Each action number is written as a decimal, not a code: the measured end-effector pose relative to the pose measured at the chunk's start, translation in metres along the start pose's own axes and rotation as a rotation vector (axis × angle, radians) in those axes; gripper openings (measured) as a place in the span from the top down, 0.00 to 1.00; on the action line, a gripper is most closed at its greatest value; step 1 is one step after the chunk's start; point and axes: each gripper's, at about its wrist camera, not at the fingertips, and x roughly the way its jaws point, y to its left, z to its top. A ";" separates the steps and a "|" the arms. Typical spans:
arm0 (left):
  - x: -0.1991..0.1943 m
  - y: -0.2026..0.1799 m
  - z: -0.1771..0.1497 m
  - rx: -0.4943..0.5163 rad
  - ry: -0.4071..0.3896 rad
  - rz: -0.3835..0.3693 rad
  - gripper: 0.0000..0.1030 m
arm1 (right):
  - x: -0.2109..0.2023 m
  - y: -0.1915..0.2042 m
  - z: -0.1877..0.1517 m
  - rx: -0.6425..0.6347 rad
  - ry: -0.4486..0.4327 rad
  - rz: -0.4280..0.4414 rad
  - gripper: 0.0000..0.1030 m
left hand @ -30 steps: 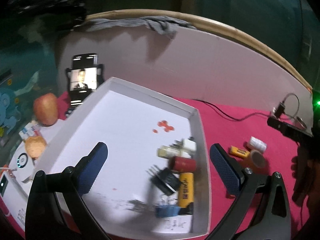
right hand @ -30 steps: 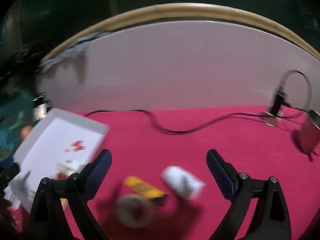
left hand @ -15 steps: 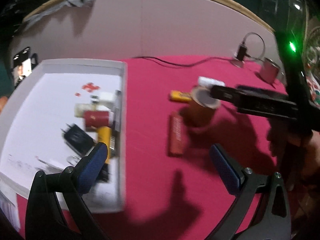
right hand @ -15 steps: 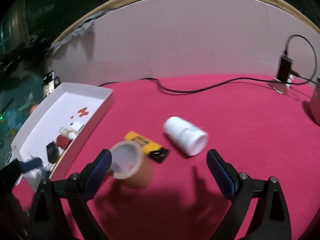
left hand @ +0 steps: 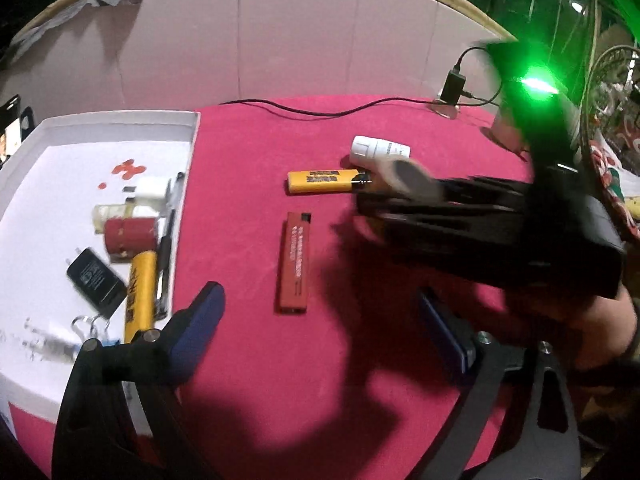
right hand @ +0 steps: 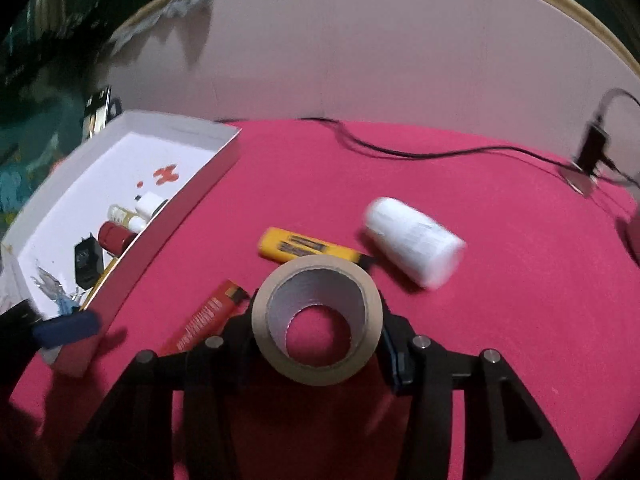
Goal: Organize rigid objects
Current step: 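Grasp the red lighter with the left tool while the right tool grasps the brown tape roll, then lift the red lighter and tape roll toward the white tray with both tools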
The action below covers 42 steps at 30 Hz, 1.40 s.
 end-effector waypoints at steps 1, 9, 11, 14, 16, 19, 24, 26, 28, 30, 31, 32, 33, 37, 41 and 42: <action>0.004 -0.002 0.003 0.006 0.006 0.006 0.08 | -0.006 -0.007 -0.004 0.015 -0.006 -0.008 0.53; 0.047 -0.011 0.015 0.043 0.080 0.074 0.44 | -0.052 -0.074 -0.035 0.152 -0.040 -0.060 0.53; 0.051 -0.008 0.013 0.036 0.079 0.085 0.44 | -0.053 -0.077 -0.041 0.163 -0.040 -0.056 0.53; 0.050 -0.011 0.013 0.055 0.083 0.094 0.46 | -0.047 -0.078 -0.049 0.181 -0.023 -0.039 0.52; 0.049 -0.012 0.013 0.056 0.085 0.085 0.51 | -0.048 -0.077 -0.048 0.186 -0.030 -0.039 0.52; 0.046 -0.010 0.010 0.053 0.074 0.067 0.65 | -0.048 -0.076 -0.047 0.188 -0.028 -0.034 0.52; 0.042 -0.005 0.006 0.028 0.061 0.052 0.83 | -0.046 -0.075 -0.048 0.192 -0.028 -0.030 0.52; 0.041 -0.007 0.005 0.029 0.057 0.059 0.84 | -0.046 -0.076 -0.048 0.184 -0.025 -0.036 0.52; 0.040 -0.012 0.003 0.042 0.056 0.070 0.84 | -0.045 -0.074 -0.048 0.178 -0.022 -0.042 0.52; 0.039 -0.015 0.003 0.047 0.055 0.069 0.84 | -0.045 -0.073 -0.048 0.173 -0.021 -0.049 0.52; 0.040 -0.015 0.003 0.047 0.054 0.067 0.84 | -0.045 -0.073 -0.048 0.172 -0.021 -0.050 0.52; 0.039 -0.016 0.003 0.047 0.051 0.066 0.84 | -0.045 -0.073 -0.048 0.173 -0.022 -0.050 0.52; 0.038 -0.016 0.002 0.047 0.048 0.065 0.84 | -0.045 -0.073 -0.048 0.175 -0.023 -0.048 0.52; 0.034 -0.022 0.001 0.067 0.021 0.069 0.84 | -0.046 -0.075 -0.048 0.190 -0.029 -0.035 0.52; 0.024 -0.034 -0.002 0.112 -0.038 0.085 0.84 | -0.049 -0.076 -0.049 0.203 -0.042 -0.036 0.52; 0.021 -0.036 -0.003 0.119 -0.049 0.084 0.84 | -0.050 -0.077 -0.049 0.208 -0.049 -0.036 0.52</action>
